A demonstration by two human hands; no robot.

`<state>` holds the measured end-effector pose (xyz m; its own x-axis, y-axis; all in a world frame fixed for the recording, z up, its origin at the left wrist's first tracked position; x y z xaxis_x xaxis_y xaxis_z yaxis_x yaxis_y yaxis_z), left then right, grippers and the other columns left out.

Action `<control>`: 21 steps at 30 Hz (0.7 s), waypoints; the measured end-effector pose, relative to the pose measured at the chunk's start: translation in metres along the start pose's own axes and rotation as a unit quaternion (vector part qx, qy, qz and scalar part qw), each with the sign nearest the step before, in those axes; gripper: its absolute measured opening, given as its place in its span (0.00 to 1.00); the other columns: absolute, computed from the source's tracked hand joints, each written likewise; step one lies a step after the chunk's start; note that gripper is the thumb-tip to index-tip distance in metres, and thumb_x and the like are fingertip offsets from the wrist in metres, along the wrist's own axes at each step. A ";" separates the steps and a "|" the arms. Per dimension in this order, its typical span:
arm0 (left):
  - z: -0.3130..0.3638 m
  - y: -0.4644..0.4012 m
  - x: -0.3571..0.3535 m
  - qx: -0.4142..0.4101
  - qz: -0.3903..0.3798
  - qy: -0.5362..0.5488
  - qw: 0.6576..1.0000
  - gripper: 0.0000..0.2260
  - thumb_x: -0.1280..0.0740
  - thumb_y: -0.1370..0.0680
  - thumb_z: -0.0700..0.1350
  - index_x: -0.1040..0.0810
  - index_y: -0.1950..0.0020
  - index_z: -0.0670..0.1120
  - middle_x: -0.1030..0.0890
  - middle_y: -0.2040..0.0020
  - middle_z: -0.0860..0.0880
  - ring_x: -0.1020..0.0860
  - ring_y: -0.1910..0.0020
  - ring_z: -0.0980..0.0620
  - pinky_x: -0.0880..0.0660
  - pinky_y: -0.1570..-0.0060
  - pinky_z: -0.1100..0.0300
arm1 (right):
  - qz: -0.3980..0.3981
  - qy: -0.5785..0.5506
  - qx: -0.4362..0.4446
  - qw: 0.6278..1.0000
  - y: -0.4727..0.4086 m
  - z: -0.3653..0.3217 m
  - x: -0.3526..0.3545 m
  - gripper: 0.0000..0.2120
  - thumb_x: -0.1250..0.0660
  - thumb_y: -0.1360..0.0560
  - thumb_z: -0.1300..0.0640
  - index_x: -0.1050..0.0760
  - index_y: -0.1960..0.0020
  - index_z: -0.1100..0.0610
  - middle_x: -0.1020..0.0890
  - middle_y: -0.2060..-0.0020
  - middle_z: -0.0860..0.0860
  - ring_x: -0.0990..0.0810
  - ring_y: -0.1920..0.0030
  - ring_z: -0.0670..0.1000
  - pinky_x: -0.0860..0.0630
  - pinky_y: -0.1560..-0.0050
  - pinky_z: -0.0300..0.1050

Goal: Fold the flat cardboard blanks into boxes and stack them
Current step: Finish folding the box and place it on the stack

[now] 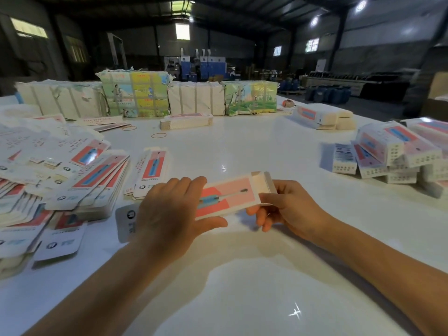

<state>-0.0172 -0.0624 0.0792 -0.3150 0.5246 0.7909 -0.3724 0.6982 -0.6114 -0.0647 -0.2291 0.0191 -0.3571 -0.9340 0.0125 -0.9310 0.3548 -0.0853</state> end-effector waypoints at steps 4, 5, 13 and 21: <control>-0.009 0.002 -0.004 0.045 -0.022 0.013 0.999 0.32 0.37 0.33 0.67 0.22 0.43 0.43 0.17 0.58 0.47 0.20 0.67 0.47 0.27 0.71 0.58 | 0.045 -0.040 -0.030 0.998 -0.004 0.001 0.008 0.09 0.40 0.22 0.66 0.23 0.57 0.65 0.20 0.68 0.59 0.23 0.76 0.53 0.27 0.78 0.40; -0.015 0.002 -0.003 0.067 -0.023 0.013 0.997 0.33 0.39 0.31 0.69 0.23 0.40 0.44 0.17 0.55 0.48 0.20 0.64 0.48 0.28 0.69 0.58 | 0.085 -0.031 -0.026 0.996 -0.005 -0.004 0.017 0.08 0.39 0.22 0.65 0.23 0.57 0.64 0.21 0.67 0.59 0.24 0.76 0.52 0.28 0.78 0.40; -0.038 0.007 -0.007 0.137 -0.010 0.010 0.991 0.40 0.49 0.35 0.72 0.30 0.32 0.48 0.20 0.45 0.49 0.21 0.52 0.48 0.25 0.58 0.57 | 0.139 0.241 0.089 0.956 0.002 -0.063 -0.004 0.09 0.33 0.25 0.59 0.17 0.62 0.58 0.21 0.75 0.50 0.28 0.78 0.44 0.30 0.75 0.36; -0.041 0.010 -0.005 0.146 -0.013 -0.027 0.989 0.40 0.53 0.35 0.73 0.32 0.32 0.49 0.22 0.45 0.50 0.22 0.52 0.50 0.27 0.58 0.59 | 0.193 0.243 0.148 0.939 0.012 -0.053 -0.029 0.03 0.35 0.23 0.59 0.23 0.55 0.54 0.21 0.61 0.50 0.23 0.62 0.47 0.21 0.57 0.49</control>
<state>0.0158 -0.0380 0.0702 -0.3456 0.4766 0.8083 -0.6144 0.5361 -0.5789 -0.0694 -0.1951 0.0701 -0.7223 -0.5834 0.3715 -0.6898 0.5683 -0.4486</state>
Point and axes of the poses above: each hand's wrist, its own y-axis away from the middle knuckle, its own x-axis out of the back of the hand, z = x × y, the point moved 10 cm from there along -y, towards the middle knuckle
